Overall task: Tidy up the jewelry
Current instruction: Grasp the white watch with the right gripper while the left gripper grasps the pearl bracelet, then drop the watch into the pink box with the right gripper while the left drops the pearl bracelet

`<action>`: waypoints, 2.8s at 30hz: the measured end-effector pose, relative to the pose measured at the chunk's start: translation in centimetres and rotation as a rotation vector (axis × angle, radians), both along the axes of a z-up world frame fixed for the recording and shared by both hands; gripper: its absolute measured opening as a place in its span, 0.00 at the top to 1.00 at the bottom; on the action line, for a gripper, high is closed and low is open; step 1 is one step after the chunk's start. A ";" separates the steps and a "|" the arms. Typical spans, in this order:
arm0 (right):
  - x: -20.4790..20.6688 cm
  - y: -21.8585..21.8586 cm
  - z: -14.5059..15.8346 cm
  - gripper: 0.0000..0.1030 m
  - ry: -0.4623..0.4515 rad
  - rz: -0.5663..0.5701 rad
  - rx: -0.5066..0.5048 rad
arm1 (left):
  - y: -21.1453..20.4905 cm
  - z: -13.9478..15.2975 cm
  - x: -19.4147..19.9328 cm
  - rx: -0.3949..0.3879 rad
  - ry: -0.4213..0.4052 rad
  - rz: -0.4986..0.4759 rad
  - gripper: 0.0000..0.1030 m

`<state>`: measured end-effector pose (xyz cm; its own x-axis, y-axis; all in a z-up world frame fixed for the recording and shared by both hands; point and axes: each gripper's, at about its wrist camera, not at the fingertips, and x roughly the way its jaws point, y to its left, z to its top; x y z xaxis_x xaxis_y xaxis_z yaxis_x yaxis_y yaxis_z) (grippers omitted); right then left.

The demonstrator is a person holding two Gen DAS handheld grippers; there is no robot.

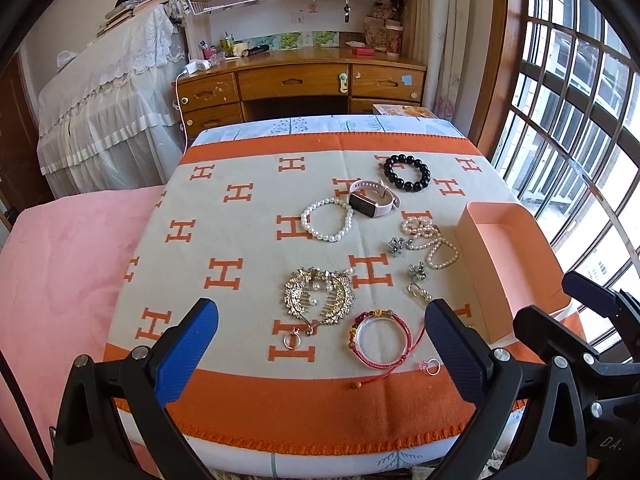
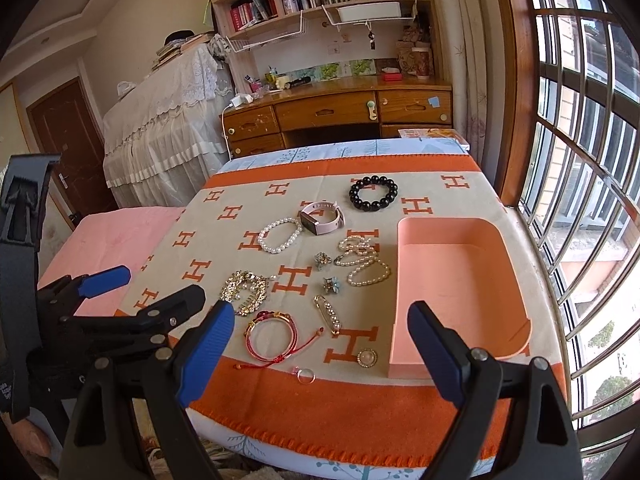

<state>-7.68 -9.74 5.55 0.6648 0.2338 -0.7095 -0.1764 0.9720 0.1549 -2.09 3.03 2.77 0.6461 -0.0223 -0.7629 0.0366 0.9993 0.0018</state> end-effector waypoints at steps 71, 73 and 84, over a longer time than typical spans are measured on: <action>9.6 -12.3 -4.7 0.90 0.306 -0.022 -0.078 | -14.2 4.8 13.2 -0.149 0.169 -0.521 0.95; 8.8 -11.9 -5.9 0.86 0.337 -0.001 -0.078 | -16.4 3.6 13.3 -0.151 0.199 -0.549 0.95; 5.6 -14.3 -5.5 0.82 0.214 -0.068 0.040 | -22.2 -4.7 13.7 -0.074 0.323 -0.627 0.83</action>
<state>-2.10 -24.08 0.06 0.5150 0.2242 -0.8274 -0.0697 0.9730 0.2202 11.63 -19.19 -1.89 0.2363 -0.3749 -0.8965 0.5922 0.7870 -0.1730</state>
